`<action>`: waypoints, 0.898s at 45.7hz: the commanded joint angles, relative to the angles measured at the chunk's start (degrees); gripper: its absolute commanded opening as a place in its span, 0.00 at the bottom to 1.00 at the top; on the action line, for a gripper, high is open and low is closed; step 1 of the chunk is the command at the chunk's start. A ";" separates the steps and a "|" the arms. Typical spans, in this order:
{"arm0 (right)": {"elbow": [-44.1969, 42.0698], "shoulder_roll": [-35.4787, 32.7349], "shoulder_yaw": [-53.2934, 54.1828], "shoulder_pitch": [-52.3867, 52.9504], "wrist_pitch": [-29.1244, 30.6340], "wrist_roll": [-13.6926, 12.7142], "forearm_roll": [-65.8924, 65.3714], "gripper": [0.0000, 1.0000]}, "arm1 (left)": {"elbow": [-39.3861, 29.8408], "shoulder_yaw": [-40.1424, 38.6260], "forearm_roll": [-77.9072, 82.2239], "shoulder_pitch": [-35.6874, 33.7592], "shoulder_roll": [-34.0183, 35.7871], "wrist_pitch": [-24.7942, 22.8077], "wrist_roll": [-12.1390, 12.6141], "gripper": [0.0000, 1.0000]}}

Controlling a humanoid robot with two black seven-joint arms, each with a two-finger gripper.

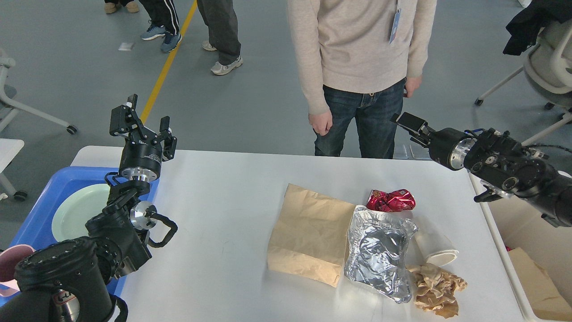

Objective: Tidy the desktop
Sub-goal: 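Raise the right gripper and swing it over the red packet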

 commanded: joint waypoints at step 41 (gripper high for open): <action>22.84 7.26 -39.03 44.74 51.28 -22.32 13.46 1.00 | 0.00 0.00 -0.02 0.00 0.00 0.02 0.00 0.97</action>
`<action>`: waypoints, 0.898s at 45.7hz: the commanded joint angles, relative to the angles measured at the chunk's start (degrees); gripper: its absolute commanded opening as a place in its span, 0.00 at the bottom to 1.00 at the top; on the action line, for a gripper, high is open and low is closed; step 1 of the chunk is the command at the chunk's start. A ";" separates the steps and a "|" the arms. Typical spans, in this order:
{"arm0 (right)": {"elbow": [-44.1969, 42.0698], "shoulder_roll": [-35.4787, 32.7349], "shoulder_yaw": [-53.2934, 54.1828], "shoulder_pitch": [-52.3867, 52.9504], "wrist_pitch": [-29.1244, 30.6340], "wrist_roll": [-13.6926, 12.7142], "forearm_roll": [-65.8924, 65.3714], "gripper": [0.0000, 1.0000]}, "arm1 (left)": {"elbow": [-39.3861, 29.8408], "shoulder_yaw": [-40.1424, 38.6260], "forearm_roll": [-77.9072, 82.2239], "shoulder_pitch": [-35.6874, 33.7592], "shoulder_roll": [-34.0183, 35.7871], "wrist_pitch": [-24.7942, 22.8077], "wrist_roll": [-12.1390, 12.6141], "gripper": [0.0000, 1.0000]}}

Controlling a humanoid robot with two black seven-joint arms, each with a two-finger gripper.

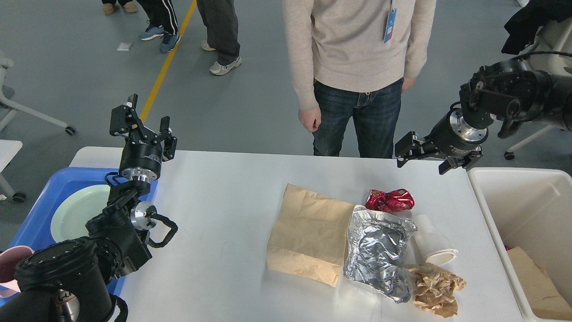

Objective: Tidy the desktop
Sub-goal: 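Raise the right gripper and swing it over the red packet, then lower the right gripper and grasp the brown paper bag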

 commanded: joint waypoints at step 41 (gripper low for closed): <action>4.41 5.43 11.55 -17.89 -18.49 -0.43 -0.02 1.00 | 0.00 -0.01 0.00 0.00 0.00 0.02 0.00 0.97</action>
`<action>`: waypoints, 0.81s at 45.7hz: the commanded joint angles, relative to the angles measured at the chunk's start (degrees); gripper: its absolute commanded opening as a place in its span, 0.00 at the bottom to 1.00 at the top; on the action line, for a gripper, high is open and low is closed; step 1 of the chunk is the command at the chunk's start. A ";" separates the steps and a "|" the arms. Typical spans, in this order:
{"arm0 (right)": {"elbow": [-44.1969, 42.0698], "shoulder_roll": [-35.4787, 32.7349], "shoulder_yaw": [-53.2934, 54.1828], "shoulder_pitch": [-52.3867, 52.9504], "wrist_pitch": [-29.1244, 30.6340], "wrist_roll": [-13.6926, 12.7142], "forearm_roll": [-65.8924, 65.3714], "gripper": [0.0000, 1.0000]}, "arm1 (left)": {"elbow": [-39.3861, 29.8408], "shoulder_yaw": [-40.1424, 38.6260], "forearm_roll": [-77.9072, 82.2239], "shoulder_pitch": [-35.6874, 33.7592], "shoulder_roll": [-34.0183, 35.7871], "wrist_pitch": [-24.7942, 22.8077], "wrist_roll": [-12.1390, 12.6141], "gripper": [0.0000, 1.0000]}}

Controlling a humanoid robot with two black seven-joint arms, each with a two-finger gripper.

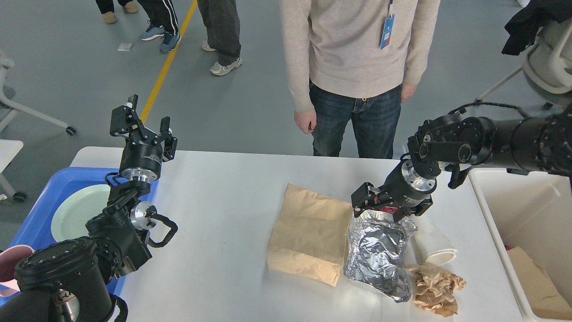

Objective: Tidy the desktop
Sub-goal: 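Lower the right gripper and grasp the brown paper bag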

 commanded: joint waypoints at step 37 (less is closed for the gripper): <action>-4.60 5.99 9.62 -14.44 -12.36 -1.34 0.09 0.00 | 0.00 -0.02 0.00 0.00 0.00 0.02 0.00 0.97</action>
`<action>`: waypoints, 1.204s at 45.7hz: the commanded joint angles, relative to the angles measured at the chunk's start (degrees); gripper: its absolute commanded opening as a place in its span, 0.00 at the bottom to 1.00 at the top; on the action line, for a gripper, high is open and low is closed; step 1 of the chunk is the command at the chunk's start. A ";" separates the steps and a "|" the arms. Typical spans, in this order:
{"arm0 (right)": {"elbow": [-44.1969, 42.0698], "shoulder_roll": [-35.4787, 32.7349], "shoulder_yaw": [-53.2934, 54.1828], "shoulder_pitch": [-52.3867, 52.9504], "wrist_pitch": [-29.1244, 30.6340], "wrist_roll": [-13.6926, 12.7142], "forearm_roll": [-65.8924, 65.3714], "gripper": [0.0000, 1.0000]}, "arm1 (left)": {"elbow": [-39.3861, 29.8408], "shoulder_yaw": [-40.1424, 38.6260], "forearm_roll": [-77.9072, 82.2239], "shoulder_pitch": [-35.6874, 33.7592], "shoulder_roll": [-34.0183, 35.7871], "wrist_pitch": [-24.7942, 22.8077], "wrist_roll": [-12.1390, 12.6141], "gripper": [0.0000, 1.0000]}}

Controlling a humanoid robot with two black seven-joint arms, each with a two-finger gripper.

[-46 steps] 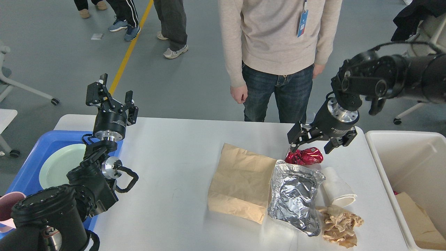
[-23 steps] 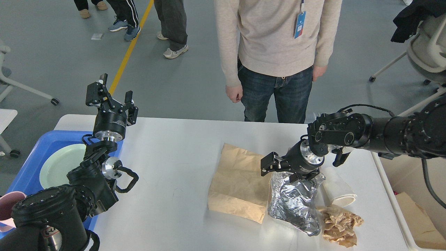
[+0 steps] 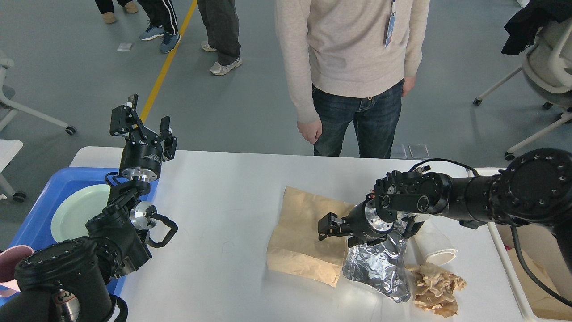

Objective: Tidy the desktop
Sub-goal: 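Lower the right gripper and grasp the brown paper bag, then lift the paper bag and drop it into the white bin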

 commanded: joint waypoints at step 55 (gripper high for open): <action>22.06 -28.72 7.21 22.65 14.04 -0.33 0.51 0.00 | 0.00 -0.04 0.00 0.00 0.00 0.06 0.00 0.97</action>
